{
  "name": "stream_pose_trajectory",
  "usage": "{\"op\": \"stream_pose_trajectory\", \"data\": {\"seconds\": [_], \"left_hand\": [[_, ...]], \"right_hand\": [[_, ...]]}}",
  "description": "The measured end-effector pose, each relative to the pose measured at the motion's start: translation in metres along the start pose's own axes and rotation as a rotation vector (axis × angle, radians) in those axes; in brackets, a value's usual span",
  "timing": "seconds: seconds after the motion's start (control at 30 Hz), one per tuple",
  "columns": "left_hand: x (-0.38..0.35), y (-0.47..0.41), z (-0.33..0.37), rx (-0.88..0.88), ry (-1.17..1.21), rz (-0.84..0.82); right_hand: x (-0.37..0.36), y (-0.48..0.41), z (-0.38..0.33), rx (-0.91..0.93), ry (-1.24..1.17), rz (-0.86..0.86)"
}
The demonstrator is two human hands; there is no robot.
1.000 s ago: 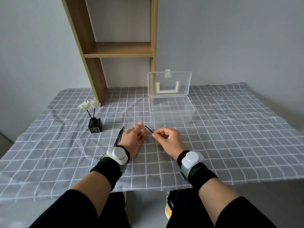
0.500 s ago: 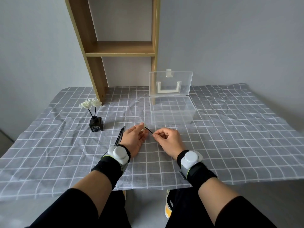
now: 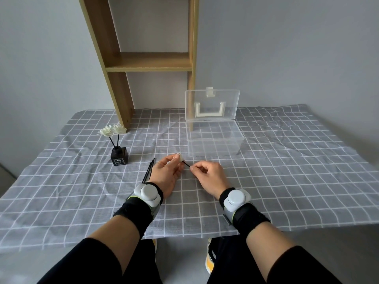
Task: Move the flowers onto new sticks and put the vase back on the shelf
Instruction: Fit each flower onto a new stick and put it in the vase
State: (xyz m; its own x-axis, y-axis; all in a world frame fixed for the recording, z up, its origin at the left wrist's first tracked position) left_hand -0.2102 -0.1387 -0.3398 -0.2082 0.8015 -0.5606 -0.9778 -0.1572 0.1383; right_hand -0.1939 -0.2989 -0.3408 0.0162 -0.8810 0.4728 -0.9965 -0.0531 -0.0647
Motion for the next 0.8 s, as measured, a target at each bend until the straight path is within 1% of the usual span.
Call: {"op": "stream_pose_trajectory", "data": {"seconds": [0.27, 0.53, 0.8], "left_hand": [[0.0042, -0.0053, -0.0032, 0.008, 0.005, -0.003], [0.0054, -0.0080, -0.0042, -0.010, 0.007, 0.015], [0.0050, -0.0085, -0.0045, -0.022, -0.021, 0.000]], "right_hand": [[-0.0006, -0.0018, -0.0008, 0.026, 0.071, -0.019], [-0.0004, -0.0011, 0.0024, 0.002, -0.009, -0.001], [-0.0001, 0.0001, 0.0010, 0.027, -0.002, -0.014]]}}
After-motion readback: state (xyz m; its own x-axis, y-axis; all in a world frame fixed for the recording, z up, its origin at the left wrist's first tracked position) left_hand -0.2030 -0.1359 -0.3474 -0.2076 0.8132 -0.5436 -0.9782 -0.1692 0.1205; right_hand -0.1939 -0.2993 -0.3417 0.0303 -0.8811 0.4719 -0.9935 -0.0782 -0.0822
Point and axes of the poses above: each hand's wrist, its own y-axis away from the middle knuckle, its own x-axis out of the back of the hand, z = x × y, the point moved 5 cm from there along -y, towards the middle knuckle, and after that the axes turned 9 degrees about -x, right-handed, at the moved point
